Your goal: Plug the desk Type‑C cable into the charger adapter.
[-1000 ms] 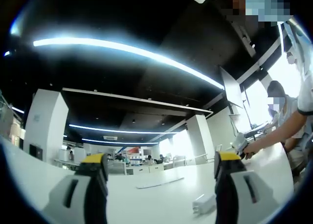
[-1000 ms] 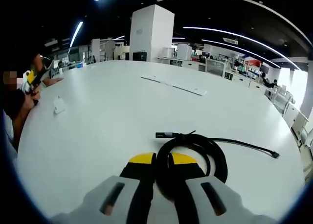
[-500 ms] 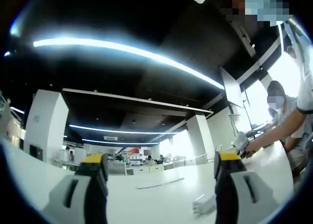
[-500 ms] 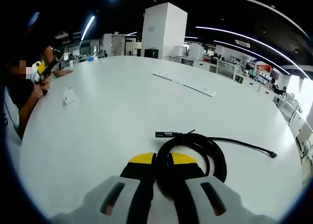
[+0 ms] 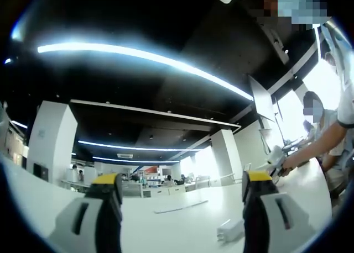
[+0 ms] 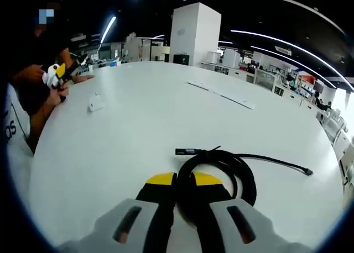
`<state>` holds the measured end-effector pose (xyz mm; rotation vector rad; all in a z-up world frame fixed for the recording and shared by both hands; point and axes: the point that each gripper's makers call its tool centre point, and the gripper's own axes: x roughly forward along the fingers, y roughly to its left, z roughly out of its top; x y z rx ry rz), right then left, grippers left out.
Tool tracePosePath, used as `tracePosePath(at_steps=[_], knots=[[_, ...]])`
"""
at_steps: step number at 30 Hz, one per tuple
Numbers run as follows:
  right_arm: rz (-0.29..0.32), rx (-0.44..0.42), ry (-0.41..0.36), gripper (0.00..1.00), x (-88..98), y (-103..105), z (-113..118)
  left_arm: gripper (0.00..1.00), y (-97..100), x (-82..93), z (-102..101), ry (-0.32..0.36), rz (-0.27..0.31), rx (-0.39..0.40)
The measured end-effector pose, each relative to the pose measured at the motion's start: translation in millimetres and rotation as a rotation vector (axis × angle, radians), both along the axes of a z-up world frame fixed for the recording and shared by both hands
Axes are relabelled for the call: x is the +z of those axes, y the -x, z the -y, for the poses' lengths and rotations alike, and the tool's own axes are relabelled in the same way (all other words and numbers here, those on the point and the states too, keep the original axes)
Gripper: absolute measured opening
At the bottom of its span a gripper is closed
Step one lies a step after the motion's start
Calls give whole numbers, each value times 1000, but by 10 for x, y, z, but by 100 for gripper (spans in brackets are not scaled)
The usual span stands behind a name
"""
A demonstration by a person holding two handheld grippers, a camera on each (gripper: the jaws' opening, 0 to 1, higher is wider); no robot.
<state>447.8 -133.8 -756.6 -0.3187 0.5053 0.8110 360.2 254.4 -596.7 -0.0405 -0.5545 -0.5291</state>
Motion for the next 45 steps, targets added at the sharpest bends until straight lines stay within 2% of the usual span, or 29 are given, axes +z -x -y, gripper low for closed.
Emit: tracePosePath(at_steps=[31,37,45], knots=[[0,105,23,10,14,259,-83,90,29,-1,70,-3,3,-11],[-4,134,28,10,6,453,-179,90,35,4,74,-3,5,-10],[-14,195,39,10,5,585,-263,90,38,4,85,-4,5,-11]])
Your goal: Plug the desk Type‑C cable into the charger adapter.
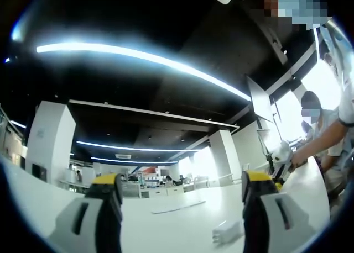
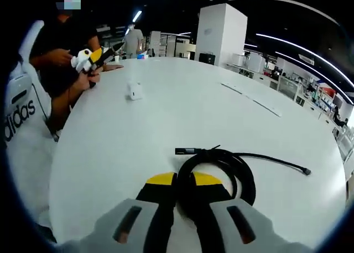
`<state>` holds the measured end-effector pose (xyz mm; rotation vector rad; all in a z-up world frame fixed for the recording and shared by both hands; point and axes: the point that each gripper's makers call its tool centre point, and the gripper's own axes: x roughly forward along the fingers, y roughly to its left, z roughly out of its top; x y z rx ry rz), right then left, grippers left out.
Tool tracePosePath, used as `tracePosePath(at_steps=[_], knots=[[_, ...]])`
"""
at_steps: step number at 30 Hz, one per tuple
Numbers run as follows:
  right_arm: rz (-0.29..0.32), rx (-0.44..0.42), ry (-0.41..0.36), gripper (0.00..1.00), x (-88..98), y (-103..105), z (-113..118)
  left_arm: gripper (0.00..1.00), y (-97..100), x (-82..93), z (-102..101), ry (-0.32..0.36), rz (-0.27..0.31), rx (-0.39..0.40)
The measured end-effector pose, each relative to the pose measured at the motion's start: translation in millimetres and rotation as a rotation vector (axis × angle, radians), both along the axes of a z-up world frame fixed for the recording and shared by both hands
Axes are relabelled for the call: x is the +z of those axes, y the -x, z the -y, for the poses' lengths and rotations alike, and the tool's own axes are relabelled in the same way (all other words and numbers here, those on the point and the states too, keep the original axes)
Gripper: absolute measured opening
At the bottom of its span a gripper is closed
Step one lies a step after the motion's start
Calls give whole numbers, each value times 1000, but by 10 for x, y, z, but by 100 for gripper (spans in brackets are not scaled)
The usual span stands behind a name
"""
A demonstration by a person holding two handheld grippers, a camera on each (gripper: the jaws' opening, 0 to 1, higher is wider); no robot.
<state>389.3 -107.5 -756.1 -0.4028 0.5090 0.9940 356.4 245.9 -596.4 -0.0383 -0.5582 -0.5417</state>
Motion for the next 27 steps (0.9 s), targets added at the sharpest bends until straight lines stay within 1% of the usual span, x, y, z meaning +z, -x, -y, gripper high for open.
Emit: tracePosePath(at_steps=[7,14,19,22,24,26,27], knots=[[-3,33,4,10,-2,99,-27,90,10,3,-2,1,2,0],[-5,49,6,10,-14,204,-86,90,15,1,6,-1,3,-1],[-11,45,-12,10,-11,204,-81,90,19,4,4,0,4,0],[-18,37,-26,11,-2,165,-48,90,21,5,3,0,5,0],[-24,33,-40,13,5,169,-52,90,22,6,3,0,6,2],[-38,28,-58,21,0,191,-63,90,22,6,3,0,6,0],[-41,28,-59,21,-10,201,-64,90,22,6,3,0,6,1]])
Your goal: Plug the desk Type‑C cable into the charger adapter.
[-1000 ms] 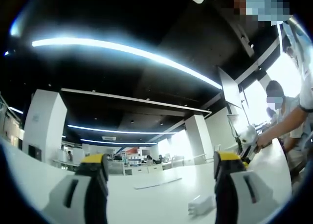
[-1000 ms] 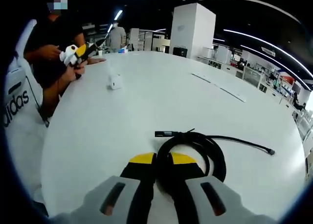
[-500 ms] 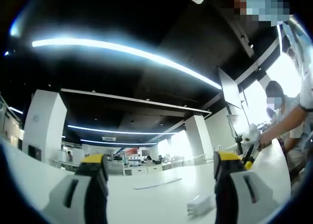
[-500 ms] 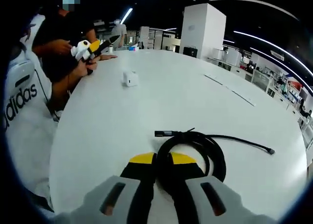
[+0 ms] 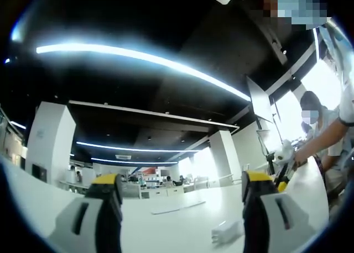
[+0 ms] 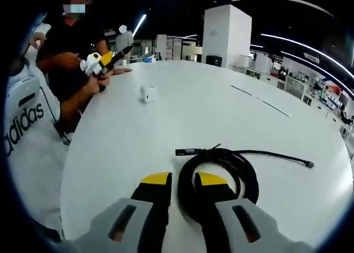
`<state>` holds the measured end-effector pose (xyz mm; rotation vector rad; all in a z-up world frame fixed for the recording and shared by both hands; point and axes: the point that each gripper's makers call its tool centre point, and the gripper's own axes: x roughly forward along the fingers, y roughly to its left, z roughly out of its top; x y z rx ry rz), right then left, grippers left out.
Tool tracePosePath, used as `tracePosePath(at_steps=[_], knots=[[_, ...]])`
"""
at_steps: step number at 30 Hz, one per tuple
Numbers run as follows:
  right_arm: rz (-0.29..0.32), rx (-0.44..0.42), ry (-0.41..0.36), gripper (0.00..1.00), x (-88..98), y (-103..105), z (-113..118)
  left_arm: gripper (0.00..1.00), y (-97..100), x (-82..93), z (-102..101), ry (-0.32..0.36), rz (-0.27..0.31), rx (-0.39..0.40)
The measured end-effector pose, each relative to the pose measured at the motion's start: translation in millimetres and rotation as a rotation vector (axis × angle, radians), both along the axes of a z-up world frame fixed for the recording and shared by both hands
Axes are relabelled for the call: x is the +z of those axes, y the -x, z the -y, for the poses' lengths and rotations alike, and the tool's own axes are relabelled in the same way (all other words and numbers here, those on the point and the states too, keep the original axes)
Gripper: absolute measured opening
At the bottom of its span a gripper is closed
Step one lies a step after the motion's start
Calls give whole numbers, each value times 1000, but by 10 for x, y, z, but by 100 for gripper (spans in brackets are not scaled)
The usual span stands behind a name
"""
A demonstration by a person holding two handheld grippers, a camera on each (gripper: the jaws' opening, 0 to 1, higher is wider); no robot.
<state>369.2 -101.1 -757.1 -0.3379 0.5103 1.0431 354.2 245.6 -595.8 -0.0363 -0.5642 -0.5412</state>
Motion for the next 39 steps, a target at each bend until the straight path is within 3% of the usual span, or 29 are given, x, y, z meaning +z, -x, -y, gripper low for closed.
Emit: tracePosePath(at_steps=[8,12,19,23,30,34,39], knots=[[14,-25,-49,25,107,-10,36,90,2,3,14,-1,1,-2],[29,-64,-118,25,244,-95,58,90,0,16,22,1,4,-3],[113,-274,-162,27,363,-304,316,90,-4,17,32,-5,5,-5],[119,-387,-217,29,414,-325,426,90,-11,12,27,-6,2,-4],[113,-452,-176,34,309,-378,529,90,-24,0,32,-8,-2,-6],[136,-470,-156,43,284,-395,532,90,-30,-2,32,-8,-4,-5],[192,-505,-172,47,338,-401,537,90,-47,-21,26,-9,-11,-1]])
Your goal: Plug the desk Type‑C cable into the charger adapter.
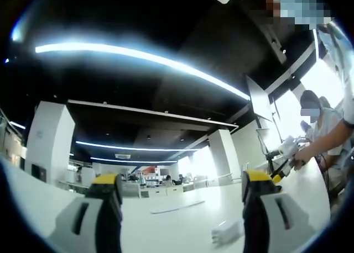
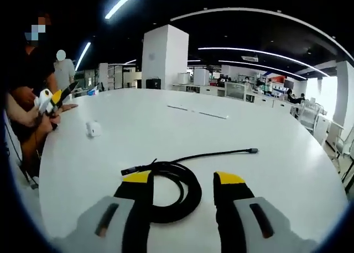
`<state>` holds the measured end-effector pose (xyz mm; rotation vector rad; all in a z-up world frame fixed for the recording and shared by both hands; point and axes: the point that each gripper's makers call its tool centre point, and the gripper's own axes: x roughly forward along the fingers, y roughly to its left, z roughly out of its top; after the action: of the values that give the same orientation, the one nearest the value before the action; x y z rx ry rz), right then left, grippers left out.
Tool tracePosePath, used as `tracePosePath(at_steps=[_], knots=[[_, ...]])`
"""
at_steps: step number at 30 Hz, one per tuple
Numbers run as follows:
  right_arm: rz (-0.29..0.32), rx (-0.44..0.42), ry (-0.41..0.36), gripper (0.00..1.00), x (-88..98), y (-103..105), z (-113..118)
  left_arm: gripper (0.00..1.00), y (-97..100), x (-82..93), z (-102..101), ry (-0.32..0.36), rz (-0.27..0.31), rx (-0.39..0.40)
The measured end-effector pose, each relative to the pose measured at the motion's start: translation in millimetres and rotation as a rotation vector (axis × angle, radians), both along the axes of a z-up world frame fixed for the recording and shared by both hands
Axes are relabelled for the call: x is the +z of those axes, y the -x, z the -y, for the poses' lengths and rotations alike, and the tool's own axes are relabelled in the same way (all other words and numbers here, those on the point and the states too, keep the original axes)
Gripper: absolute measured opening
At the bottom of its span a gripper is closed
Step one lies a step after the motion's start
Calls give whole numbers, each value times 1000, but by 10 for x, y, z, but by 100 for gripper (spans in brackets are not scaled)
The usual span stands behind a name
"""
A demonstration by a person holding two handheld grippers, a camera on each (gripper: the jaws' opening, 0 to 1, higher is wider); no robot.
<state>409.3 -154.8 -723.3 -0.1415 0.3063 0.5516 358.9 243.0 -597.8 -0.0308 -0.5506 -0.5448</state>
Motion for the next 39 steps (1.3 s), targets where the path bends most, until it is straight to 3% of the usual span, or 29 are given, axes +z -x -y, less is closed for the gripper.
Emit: tracePosePath(at_steps=[4,10,13,15,20,24,26,28,30,34,36,39], knots=[[69,-54,-11,51,95,-24,75,91,-46,-22,27,-9,-8,8],[108,-103,-18,60,144,-29,179,90,-75,-43,86,-30,-18,5],[110,-134,-6,55,108,-38,227,89,-66,11,49,-17,-30,2],[99,-147,13,52,59,-50,238,88,-110,-87,57,-41,-106,-9],[85,-161,10,52,-8,-64,211,83,-132,-206,123,-86,-204,-48],[76,-160,31,48,-57,-66,162,66,-108,-327,192,-173,-288,-91],[76,-163,44,48,-68,-65,158,52,-90,-430,221,-216,-346,-114],[77,-160,40,48,-66,-63,146,45,-74,-534,233,-245,-412,-132],[77,-155,37,48,-68,-51,124,45,-44,-603,260,-258,-467,-158],[73,-148,37,47,-77,-41,99,45,-5,-637,296,-284,-516,-194],[74,-145,34,47,-68,-43,92,49,30,-693,317,-303,-555,-220],[82,-137,33,47,-32,-46,69,55,51,-743,331,-340,-570,-229]])
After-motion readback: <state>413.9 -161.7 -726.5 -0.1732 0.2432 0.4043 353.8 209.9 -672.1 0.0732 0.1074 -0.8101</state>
